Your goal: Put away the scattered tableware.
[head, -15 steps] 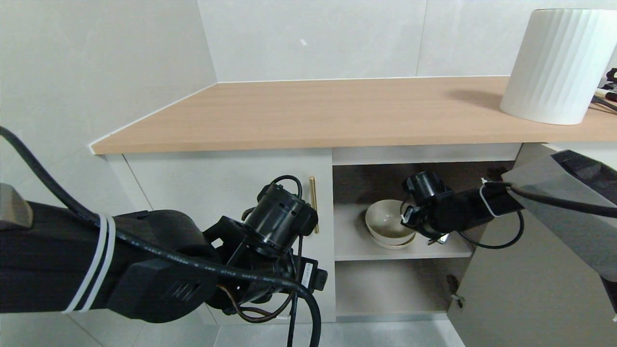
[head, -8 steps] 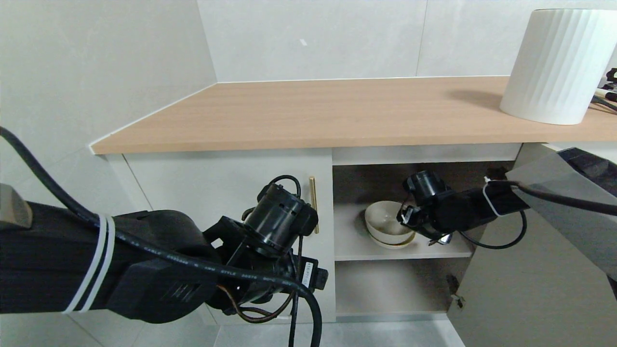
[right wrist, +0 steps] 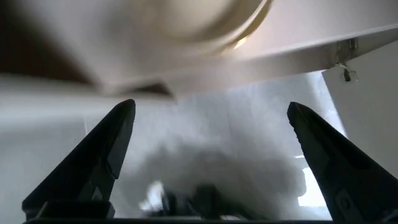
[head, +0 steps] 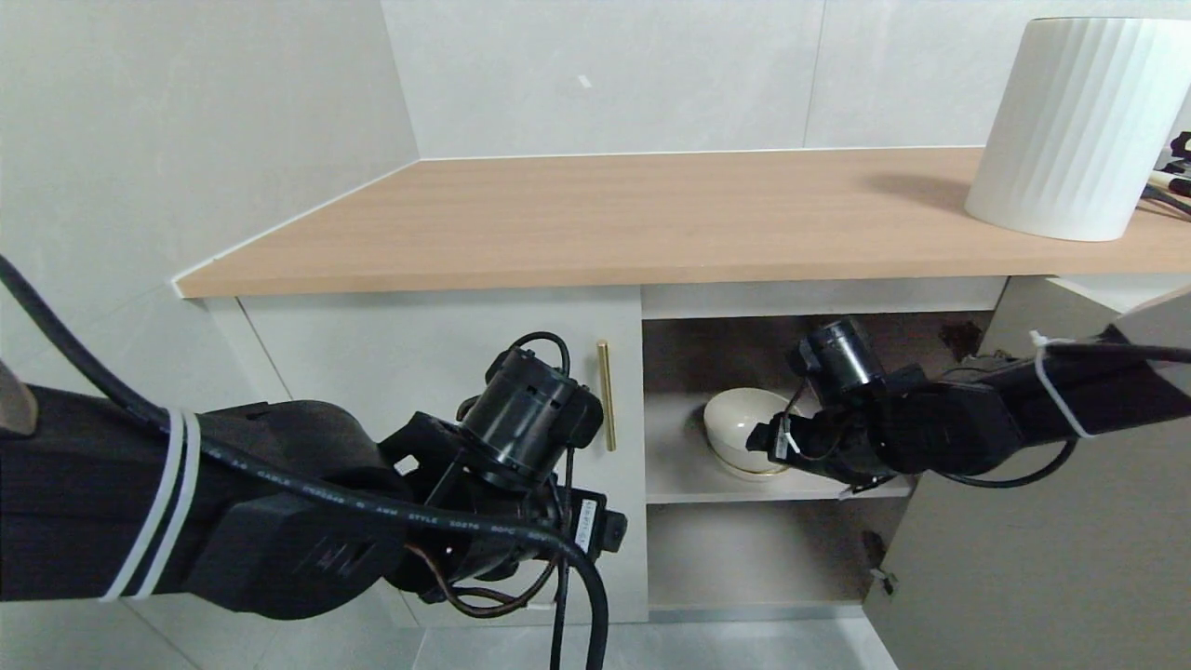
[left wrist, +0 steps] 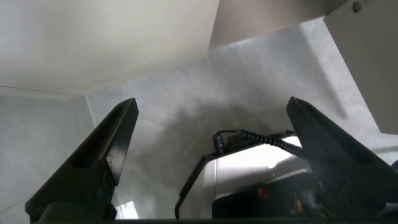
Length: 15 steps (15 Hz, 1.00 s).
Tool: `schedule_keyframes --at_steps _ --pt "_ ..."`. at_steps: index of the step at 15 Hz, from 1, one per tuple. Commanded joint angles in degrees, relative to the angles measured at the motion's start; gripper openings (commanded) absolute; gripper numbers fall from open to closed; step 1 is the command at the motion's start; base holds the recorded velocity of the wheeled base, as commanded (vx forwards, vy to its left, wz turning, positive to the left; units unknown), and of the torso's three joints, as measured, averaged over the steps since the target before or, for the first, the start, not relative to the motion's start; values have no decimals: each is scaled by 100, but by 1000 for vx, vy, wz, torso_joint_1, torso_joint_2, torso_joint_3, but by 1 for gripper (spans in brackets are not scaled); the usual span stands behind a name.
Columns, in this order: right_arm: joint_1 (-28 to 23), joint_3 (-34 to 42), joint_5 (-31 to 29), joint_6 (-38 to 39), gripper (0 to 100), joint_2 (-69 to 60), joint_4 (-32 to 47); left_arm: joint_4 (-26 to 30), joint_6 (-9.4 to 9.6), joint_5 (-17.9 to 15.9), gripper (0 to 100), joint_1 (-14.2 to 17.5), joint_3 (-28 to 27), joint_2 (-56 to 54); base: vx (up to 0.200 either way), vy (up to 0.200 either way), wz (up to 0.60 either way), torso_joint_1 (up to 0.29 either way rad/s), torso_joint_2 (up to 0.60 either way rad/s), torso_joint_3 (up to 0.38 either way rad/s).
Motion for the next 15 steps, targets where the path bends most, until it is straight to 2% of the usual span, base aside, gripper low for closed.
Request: schedule_keyframes --at_steps 1,2,4,7,10,15 --pt "173 573 56 -366 100 -941 4 2 -3 27 100 68 165 -246 0 0 0 0 0 0" --pt "173 880 65 -682 100 -1416 4 2 -3 27 100 261 419 -580 0 0 0 0 0 0" --pt "209 1241 214 -788 100 -1873 -5 2 -3 27 100 472 780 -1028 0 0 0 0 0 0" --pt "314 2111 434 -761 100 -2392 -22 37 85 45 100 499 1193 -1802 0 0 0 0 0 0" --pt "376 2612 443 -586 100 -2515 -49 37 138 10 100 508 1386 -2013 -200 0 0 4 2 4" --pt "455 2726 451 -612 100 -2567 -40 19 103 18 100 508 1395 -1793 -200 0 0 0 2 0"
